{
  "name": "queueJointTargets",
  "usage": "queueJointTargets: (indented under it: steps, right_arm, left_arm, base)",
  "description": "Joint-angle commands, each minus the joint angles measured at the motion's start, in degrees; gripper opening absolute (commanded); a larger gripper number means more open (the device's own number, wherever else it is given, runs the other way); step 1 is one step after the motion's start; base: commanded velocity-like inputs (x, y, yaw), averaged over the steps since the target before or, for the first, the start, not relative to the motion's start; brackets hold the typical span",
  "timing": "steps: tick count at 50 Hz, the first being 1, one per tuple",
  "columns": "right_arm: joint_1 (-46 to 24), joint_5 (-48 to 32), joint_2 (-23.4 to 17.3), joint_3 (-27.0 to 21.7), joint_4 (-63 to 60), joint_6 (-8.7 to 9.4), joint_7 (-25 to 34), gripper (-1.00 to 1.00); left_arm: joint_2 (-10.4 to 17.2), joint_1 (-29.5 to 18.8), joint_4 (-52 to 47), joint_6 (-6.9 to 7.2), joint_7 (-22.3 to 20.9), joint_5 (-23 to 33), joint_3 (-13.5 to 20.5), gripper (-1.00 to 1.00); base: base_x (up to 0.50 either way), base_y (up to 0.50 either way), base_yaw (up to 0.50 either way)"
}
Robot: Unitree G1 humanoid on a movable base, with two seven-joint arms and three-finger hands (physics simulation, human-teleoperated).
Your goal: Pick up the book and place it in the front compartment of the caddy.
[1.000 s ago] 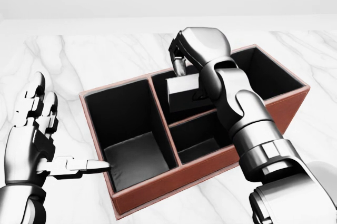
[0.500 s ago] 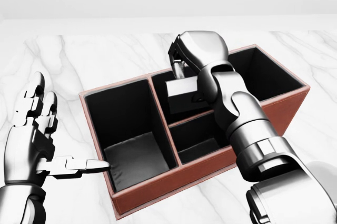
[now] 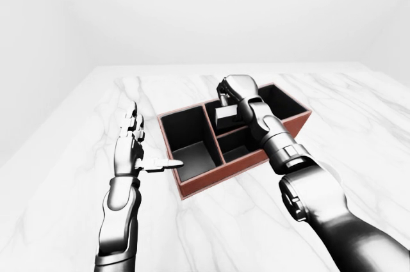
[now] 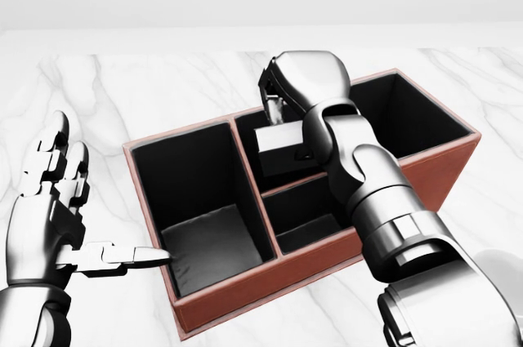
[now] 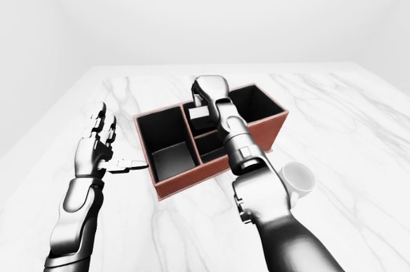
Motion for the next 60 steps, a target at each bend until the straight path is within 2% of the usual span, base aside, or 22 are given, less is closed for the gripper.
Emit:
queueJointTargets:
  steps: [1, 21, 60]
  right_arm:
    - [-0.98, -0.68, 0.09, -0.7, 0.36, 0.0, -2.98, -1.0]
    - [-1.5, -1.28, 0.45, -0.45, 2.68, 0.0, -6.89, -1.0]
    - [-1.93, -2.64, 1.41, 0.21, 5.41, 0.0, -11.02, -1.0]
  left_arm:
    - [-0.01, 0.06, 0.08, 0.0, -0.02, 0.02, 0.0, 1.0]
    - [-0.07, 0.02, 0.1, 0.0, 0.03, 0.02, -0.06, 1.0]
    - [-0.04, 0.07, -0.72, 0.0, 0.1, -0.18, 0.07, 1.0]
  base:
    - [0.0, 0.0, 0.0]
    - [0.0, 0.0, 0.0]
    - [0.0, 0.0, 0.0]
